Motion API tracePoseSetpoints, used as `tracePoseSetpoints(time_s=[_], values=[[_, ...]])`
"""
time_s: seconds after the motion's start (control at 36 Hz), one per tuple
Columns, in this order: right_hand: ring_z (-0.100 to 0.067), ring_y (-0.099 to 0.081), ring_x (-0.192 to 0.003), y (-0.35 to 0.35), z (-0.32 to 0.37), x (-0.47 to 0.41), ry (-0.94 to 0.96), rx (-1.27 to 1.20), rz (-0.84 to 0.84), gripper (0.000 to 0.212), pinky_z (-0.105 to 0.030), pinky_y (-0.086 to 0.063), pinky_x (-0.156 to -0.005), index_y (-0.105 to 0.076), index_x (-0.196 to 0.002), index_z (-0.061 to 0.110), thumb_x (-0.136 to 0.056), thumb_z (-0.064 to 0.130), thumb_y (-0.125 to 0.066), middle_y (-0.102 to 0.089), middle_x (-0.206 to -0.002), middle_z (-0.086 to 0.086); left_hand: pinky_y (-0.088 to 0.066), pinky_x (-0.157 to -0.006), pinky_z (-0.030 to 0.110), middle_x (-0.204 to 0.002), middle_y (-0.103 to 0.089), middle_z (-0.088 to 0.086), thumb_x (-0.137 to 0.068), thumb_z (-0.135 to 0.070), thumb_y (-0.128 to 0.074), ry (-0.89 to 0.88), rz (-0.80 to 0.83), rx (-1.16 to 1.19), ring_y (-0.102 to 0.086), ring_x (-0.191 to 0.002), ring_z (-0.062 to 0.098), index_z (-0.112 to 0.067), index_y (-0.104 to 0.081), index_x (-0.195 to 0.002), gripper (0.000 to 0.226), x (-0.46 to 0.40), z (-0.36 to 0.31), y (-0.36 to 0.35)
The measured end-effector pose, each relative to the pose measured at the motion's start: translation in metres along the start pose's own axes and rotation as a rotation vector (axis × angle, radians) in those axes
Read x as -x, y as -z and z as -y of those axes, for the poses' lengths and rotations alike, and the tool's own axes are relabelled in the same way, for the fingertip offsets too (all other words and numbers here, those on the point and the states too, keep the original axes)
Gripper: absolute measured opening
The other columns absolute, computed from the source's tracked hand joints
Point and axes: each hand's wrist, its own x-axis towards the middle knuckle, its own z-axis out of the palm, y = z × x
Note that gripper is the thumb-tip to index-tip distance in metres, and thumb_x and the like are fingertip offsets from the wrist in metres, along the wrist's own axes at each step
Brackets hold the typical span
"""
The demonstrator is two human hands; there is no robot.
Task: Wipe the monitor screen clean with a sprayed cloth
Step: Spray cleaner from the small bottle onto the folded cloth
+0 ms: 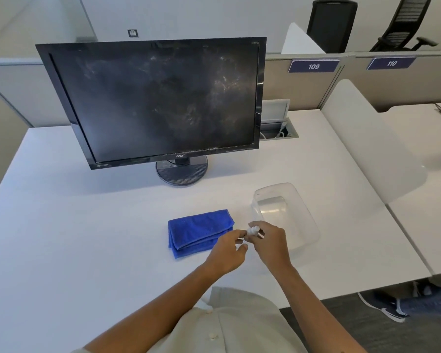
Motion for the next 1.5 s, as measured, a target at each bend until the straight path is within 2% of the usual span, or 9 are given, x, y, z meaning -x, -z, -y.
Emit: tracePoseSetpoints(time_s=[0.17, 0.31, 0.47, 0.56, 0.64, 0.75, 0.86, 1.11, 1.5], values=[[-0.016, -0.073, -0.094, -0.005, 0.000, 0.002, -0.028, -0.002, 0.031, 0.036, -0.026, -0.060, -0.084, -0.076, -0.122, 0.009, -0.088, 0.011, -0.085, -0.079, -0.106, -0.002, -0.050, -0.104, 0.023, -0.134, -0.067, -0.014, -0.107, -0.018, -0.064, 0.015, 0.014, 0.023, -0.064, -0.118, 0.004, -0.025, -0.062, -0.148, 0.041, 0.003, -0.001, 0.003], [-0.021, -0.072, -0.106, -0.005, 0.004, 0.007, -0.033, 0.005, 0.022, 0.048, -0.041, -0.060, -0.095, -0.071, -0.132, 0.013, -0.086, 0.009, -0.086, -0.077, -0.115, -0.002, -0.049, -0.105, 0.023, -0.148, -0.066, -0.007, -0.108, -0.021, -0.063, 0.011, 0.023, 0.027, -0.064, -0.122, 0.005, -0.024, -0.059, -0.153, 0.045, 0.003, -0.002, 0.006], [-0.021, -0.059, -0.136, 0.005, 0.025, 0.009, 0.069, 0.064, -0.025, 0.071, -0.031, -0.047, -0.113, -0.061, -0.146, 0.011, -0.082, 0.014, -0.091, -0.064, -0.146, -0.004, -0.052, -0.117, 0.036, -0.154, -0.061, 0.001, -0.107, -0.022, -0.066, 0.028, -0.022, 0.062, -0.063, -0.136, 0.015, -0.016, -0.051, -0.159, 0.055, 0.006, -0.002, 0.019], [-0.021, -0.052, -0.145, 0.008, 0.042, 0.006, 0.161, 0.085, -0.100, 0.065, -0.011, -0.034, -0.114, -0.058, -0.148, 0.006, -0.089, 0.015, -0.086, -0.057, -0.154, -0.009, -0.055, -0.114, 0.037, -0.147, -0.066, 0.005, -0.107, -0.018, -0.067, 0.013, -0.083, 0.082, -0.066, -0.130, 0.017, -0.013, -0.057, -0.154, 0.048, 0.009, -0.001, 0.033], [-0.020, -0.052, -0.144, 0.005, 0.061, 0.000, 0.261, 0.078, -0.142, 0.053, -0.002, -0.030, -0.112, -0.059, -0.147, 0.005, -0.097, 0.009, -0.076, -0.059, -0.152, -0.009, -0.054, -0.107, 0.026, -0.144, -0.067, 0.002, -0.108, -0.018, -0.065, 0.001, -0.182, 0.078, -0.066, -0.126, 0.013, -0.012, -0.062, -0.148, 0.041, 0.013, 0.003, 0.052], [-0.019, -0.060, -0.128, -0.013, 0.080, -0.012, 0.295, 0.089, -0.054, 0.045, -0.020, -0.046, -0.110, -0.058, -0.147, 0.007, -0.102, 0.001, -0.058, -0.064, -0.137, -0.006, -0.049, -0.109, 0.025, -0.143, -0.069, 0.001, -0.108, -0.018, -0.064, 0.009, -0.321, 0.006, -0.065, -0.131, 0.017, -0.011, -0.065, -0.145, 0.038, 0.017, 0.019, 0.085], [-0.024, -0.053, -0.128, -0.042, 0.086, -0.032, 0.166, 0.266, 0.224, 0.059, -0.035, -0.051, -0.104, -0.047, -0.155, 0.012, -0.098, -0.003, -0.054, -0.056, -0.136, -0.007, -0.048, -0.114, 0.036, -0.146, -0.068, 0.008, -0.106, -0.015, -0.065, 0.055, -0.395, -0.188, -0.061, -0.137, 0.028, -0.008, -0.068, -0.143, 0.038, 0.016, 0.042, 0.113], [-0.030, -0.032, -0.149, -0.078, 0.081, -0.067, 0.053, 0.560, 0.535, 0.087, -0.040, -0.046, -0.114, -0.025, -0.164, 0.015, -0.088, -0.001, -0.063, -0.034, -0.160, -0.009, -0.034, -0.123, 0.045, -0.163, -0.051, 0.001, -0.107, -0.016, -0.056, 0.216, -0.261, -0.431, -0.042, -0.153, 0.027, -0.018, -0.049, -0.161, 0.054, 0.012, 0.084, 0.144], [-0.029, -0.058, -0.112, -0.082, 0.078, -0.078, 0.021, 0.756, 0.549, 0.047, -0.037, -0.056, -0.093, -0.053, -0.136, 0.011, -0.091, 0.004, -0.065, -0.046, -0.135, -0.011, -0.035, -0.119, 0.043, -0.158, -0.048, 0.005, -0.106, -0.018, -0.060, 0.232, -0.180, -0.478, -0.044, -0.147, 0.028, -0.022, -0.042, -0.164, 0.061, 0.008, 0.099, 0.151]])
